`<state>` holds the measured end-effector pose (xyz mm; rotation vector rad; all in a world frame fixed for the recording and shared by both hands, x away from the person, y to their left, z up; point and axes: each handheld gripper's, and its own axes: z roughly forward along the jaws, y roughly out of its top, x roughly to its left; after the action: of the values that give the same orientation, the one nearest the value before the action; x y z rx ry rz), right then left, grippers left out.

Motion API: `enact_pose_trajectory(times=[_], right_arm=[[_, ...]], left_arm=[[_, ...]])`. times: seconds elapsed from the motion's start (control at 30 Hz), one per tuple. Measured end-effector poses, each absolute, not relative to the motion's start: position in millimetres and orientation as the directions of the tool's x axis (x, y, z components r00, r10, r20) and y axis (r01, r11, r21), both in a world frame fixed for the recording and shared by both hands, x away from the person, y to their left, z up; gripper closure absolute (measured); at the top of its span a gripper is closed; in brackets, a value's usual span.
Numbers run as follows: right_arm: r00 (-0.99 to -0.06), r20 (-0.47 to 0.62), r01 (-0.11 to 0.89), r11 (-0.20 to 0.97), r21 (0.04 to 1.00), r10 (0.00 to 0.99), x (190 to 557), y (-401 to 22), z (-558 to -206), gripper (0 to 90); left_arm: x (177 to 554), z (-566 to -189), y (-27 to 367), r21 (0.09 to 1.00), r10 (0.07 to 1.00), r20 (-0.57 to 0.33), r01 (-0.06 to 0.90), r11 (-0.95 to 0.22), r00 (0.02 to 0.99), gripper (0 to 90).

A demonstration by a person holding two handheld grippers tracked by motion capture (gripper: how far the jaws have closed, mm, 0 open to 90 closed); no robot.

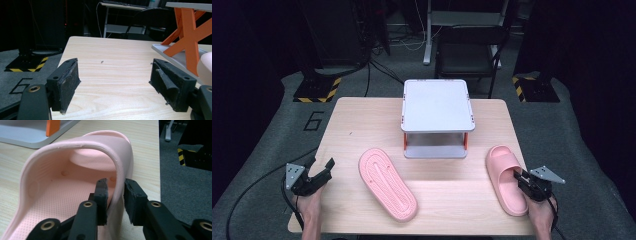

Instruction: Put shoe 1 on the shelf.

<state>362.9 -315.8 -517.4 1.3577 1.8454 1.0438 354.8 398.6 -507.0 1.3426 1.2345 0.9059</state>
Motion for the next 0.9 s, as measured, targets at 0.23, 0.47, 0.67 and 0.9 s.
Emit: enact_pose_trajectory(times=[0.23, 0.47, 0.67, 0.9], right_arm=[[-0.293, -0.029, 0.466, 0.169, 0.868, 0.956, 361, -310, -509, 79.0], [-0.370, -0.052, 0.422, 0.218, 0.880, 0.928, 352, -287, -494, 79.5], [-0.497, 0.009, 0.428, 0.236, 0.872, 0.868, 365, -232, -490, 79.5], [-0.541, 0.061, 0.438, 0.219, 0.872, 0.839, 394, -186, -494, 79.5]], left_arm=[[355, -507, 399, 0.980, 0.977, -0.118, 0.178, 0.086, 0.176, 22.8], [354, -507, 400, 0.980, 0.978, -0.120, 0.177, 0.089, 0.173, 22.8], [353, -507, 399, 0.980, 0.978, -0.121, 0.177, 0.090, 0.171, 22.7], [353, -507, 400, 0.981, 0.978, -0.119, 0.174, 0.089, 0.173, 22.7]])
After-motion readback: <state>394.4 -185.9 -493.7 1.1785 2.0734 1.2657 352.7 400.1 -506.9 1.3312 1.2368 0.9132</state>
